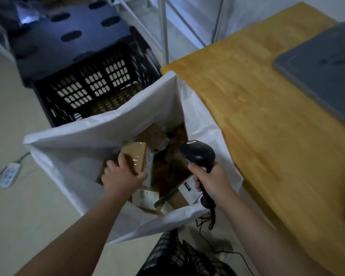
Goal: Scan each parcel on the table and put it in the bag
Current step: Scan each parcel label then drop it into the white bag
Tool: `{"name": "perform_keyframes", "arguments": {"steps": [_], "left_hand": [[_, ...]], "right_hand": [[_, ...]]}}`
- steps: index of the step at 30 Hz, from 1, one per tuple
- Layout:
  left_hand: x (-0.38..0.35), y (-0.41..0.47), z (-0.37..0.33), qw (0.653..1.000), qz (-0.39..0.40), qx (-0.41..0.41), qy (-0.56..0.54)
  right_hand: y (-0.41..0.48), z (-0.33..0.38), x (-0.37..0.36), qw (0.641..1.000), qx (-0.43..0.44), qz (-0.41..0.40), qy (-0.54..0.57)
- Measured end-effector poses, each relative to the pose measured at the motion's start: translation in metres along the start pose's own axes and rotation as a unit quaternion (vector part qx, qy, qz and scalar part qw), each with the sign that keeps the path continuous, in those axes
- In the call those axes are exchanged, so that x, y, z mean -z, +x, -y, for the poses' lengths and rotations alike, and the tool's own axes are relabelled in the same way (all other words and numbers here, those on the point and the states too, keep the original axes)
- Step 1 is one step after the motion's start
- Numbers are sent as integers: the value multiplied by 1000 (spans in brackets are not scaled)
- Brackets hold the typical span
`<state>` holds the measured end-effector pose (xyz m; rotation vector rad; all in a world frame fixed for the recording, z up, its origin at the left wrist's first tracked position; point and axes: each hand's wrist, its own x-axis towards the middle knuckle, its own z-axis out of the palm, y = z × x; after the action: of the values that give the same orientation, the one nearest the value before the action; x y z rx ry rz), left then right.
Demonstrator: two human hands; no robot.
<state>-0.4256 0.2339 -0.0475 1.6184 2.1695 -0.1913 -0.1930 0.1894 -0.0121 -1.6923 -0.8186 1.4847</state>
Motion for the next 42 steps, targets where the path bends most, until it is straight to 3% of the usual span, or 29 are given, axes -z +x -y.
{"name": "perform_keyframes", "arguments": {"steps": [3,7,10,13,20,26,35,42], "left_hand": [[-3,21,17,988,17,-9,156],[-21,44,13,977,-10,-62,203],[-43,49,17,969,22,-70,234],[-60,51,25,964,71,-56,251],[-37,43,-15,973,1,-172,156],[-13,19,-90,935,13,-353,26],[-13,-49,-241,840,21,-540,53],[-42,-134,-343,776,46,-623,88]], "right_hand": [[16,-2,-22,999,-16,25,-17],[33,-8,-48,997,-32,41,-55],[39,-13,-59,996,-37,42,-74],[42,-20,-60,994,-40,41,-96],[38,-27,-31,996,-47,5,-78],[15,-15,26,992,-28,-106,-65],[-63,-17,147,959,-21,-284,15],[-133,-38,248,907,-1,-410,103]]}}
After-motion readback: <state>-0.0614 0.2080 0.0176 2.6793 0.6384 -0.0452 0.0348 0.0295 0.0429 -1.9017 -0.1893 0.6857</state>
